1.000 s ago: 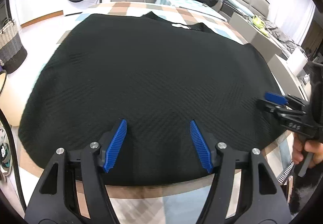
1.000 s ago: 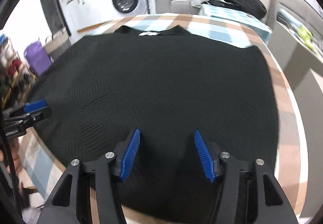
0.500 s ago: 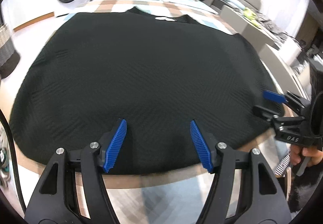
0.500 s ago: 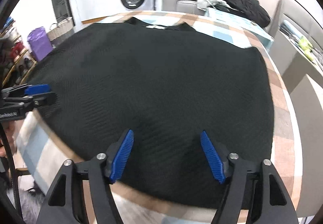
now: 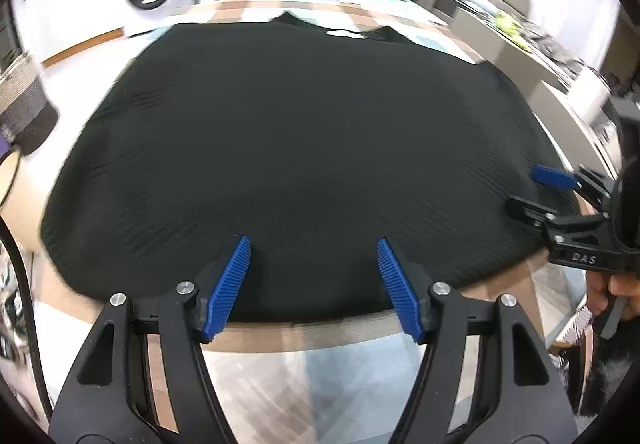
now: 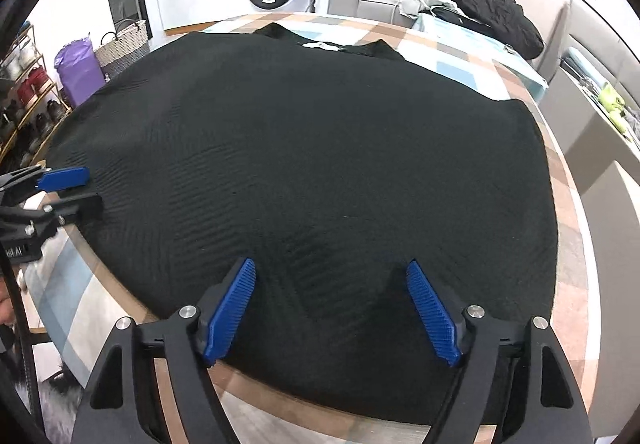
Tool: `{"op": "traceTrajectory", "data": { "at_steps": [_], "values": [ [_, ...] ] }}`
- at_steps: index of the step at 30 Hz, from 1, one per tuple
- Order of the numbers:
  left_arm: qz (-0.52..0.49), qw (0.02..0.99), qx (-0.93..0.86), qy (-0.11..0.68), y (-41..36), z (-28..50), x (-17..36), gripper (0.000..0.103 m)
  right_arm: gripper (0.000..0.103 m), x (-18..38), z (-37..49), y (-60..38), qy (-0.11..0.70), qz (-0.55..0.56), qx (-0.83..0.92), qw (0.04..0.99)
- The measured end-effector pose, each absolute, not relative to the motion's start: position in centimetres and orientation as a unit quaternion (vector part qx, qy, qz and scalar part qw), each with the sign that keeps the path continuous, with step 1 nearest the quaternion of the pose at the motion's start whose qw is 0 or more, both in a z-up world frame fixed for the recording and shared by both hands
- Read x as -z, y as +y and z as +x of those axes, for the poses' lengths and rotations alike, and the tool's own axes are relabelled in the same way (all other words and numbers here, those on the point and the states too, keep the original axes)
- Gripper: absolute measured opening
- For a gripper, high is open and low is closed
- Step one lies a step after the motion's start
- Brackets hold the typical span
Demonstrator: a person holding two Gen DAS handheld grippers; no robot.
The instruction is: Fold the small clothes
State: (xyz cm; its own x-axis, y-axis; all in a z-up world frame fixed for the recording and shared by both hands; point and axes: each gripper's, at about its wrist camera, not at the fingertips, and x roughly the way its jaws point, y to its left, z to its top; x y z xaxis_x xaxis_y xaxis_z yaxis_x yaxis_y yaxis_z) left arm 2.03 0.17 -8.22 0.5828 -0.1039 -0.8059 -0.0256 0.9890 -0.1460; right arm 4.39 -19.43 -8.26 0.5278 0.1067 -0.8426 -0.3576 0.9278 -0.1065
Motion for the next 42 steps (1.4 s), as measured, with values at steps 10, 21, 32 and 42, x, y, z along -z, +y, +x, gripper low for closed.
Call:
{"op": "traceTrajectory", "data": {
  "at_steps": [10,21,32,42],
  "values": [
    [-0.128,0.876,-0.028,0.463,4.5,-0.8,8.2,0.064,0.081,7.8,4.0,-23.3,0.469,-0.103,-0.119,0.869],
    [-0.287,0.852,-0.1,0.426,11.0,-4.4,8.8,0.064,0.081,6.3,6.6,-22.7,0.452,0.013,-0.163,0.877],
    [-0.255,0.867,-0.171,0.392,12.2,1.5,9.5,0.042,0.081,7.0,7.6,-21.3,0.457,0.003,-0.163,0.875],
    [-0.156,0.915,-0.148,0.341,8.3,2.9,4.4,0.013,0.081,6.7,7.8,-22.3,0.453,0.011,-0.148,0.879]
  ]
}}
